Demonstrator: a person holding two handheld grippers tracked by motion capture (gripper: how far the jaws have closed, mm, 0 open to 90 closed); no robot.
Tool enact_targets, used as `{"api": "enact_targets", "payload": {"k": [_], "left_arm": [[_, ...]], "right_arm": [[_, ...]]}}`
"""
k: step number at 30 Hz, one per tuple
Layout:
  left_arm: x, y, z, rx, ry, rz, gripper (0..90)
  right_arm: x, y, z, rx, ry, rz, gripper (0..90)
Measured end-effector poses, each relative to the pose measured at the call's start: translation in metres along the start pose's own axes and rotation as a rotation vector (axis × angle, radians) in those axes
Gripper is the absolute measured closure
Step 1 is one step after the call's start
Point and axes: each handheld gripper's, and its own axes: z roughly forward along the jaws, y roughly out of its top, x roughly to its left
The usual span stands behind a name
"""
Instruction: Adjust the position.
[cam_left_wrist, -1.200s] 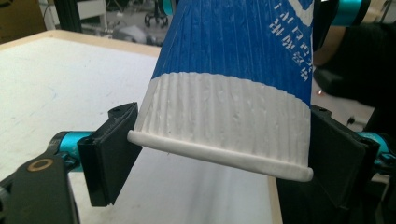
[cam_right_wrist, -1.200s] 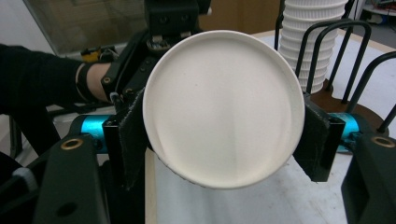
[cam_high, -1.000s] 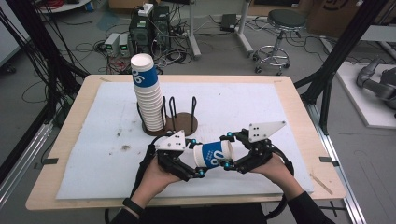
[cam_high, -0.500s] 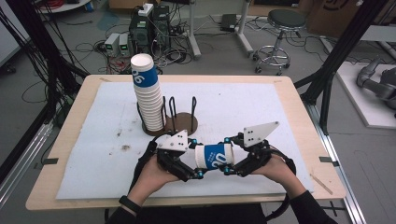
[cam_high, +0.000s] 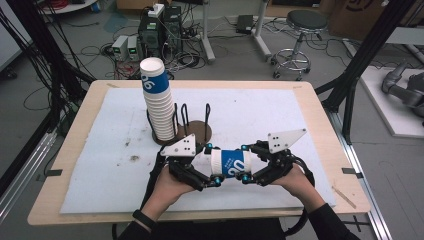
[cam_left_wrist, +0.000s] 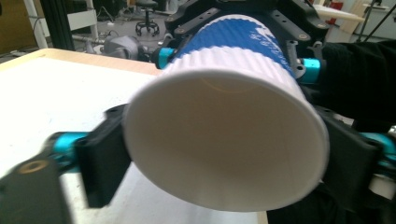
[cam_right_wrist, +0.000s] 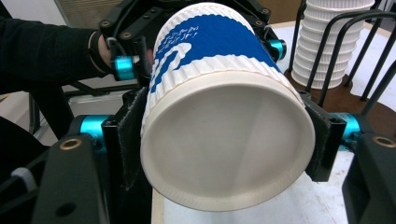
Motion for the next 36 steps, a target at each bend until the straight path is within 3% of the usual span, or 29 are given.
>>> {"api": "enact_targets", "payload": {"k": [4, 8, 13, 15, 20, 22, 24, 29, 32, 36], "left_arm": [[0.001, 0.005, -0.001, 0.031, -0.01, 0.009, 18.9], [0.0, 0.012, -0.001, 0.085, -0.012, 0.04, 20.0], [-0.001, 0.019, 0.002, 0.172, -0.007, 0.075, 20.1], [-0.001, 0.023, 0.004, 0.226, -0.002, 0.111, 20.1], [-0.004, 0.03, 0.009, 0.296, 0.0, 0.145, 20.0], [-0.005, 0.032, 0.01, 0.293, -0.001, 0.15, 20.0], [-0.005, 0.033, 0.009, 0.275, 0.009, 0.155, 19.6], [-0.008, 0.029, 0.006, 0.118, 0.042, 0.113, 10.3], [-0.007, 0.021, 0.006, 0.031, 0.046, 0.057, 7.6], [-0.002, 0.016, 0.008, -0.033, 0.017, -0.005, 7.3]], "right_arm": [[0.0, -0.001, 0.001, 0.015, 0.001, 0.01, 26.5], [0.001, 0.002, 0.001, 0.066, -0.02, 0.004, 21.8], [0.005, 0.01, -0.002, 0.151, -0.048, -0.055, 21.2], [0.008, 0.014, -0.002, 0.194, -0.07, -0.089, 21.2], [0.011, 0.013, 0.006, 0.279, -0.082, -0.121, 22.1], [0.011, 0.012, 0.008, 0.296, -0.08, -0.127, 28.1], [0.01, 0.011, 0.008, 0.287, -0.08, -0.137, 28.6], [0.004, 0.007, 0.002, 0.176, -0.048, -0.09, 28.6], [0.001, 0.004, -0.003, 0.095, -0.032, -0.049, 28.7], [0.002, 0.004, -0.002, 0.059, -0.028, -0.044, 28.7]]}}
